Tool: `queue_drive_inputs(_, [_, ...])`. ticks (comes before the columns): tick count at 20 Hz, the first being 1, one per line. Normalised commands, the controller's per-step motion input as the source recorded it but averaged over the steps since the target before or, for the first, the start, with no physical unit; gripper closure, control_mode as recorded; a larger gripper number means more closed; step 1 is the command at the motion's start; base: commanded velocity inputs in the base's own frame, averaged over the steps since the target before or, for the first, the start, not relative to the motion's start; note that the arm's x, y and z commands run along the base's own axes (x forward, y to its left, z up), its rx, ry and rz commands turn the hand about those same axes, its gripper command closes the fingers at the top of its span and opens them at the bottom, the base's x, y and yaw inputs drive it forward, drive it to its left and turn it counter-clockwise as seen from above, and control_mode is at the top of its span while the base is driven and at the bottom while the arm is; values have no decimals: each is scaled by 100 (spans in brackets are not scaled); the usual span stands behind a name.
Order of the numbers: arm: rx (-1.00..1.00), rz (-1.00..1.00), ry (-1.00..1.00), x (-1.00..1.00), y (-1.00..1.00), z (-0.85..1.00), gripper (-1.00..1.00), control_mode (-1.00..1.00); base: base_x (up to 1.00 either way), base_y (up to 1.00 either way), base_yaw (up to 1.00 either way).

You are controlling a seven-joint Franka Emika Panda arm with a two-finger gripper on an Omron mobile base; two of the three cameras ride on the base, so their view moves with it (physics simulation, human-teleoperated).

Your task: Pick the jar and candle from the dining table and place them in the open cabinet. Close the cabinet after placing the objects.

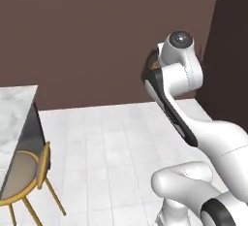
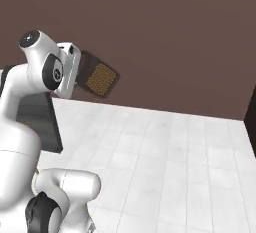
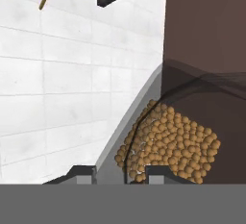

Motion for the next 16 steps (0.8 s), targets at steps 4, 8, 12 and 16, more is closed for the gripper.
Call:
queue_drive_inputs(4, [0,0,0,0,0,0,100,100,28,-15,-48])
queue_drive_inputs(8, [0,0,0,0,0,0,100,100,28,-6,-46])
queue_drive_inputs(12, [0,0,0,0,0,0,100,100,17,0,-44])
queue_drive_inputs(16, [0,0,0,0,0,0,100,100,2,0,-43])
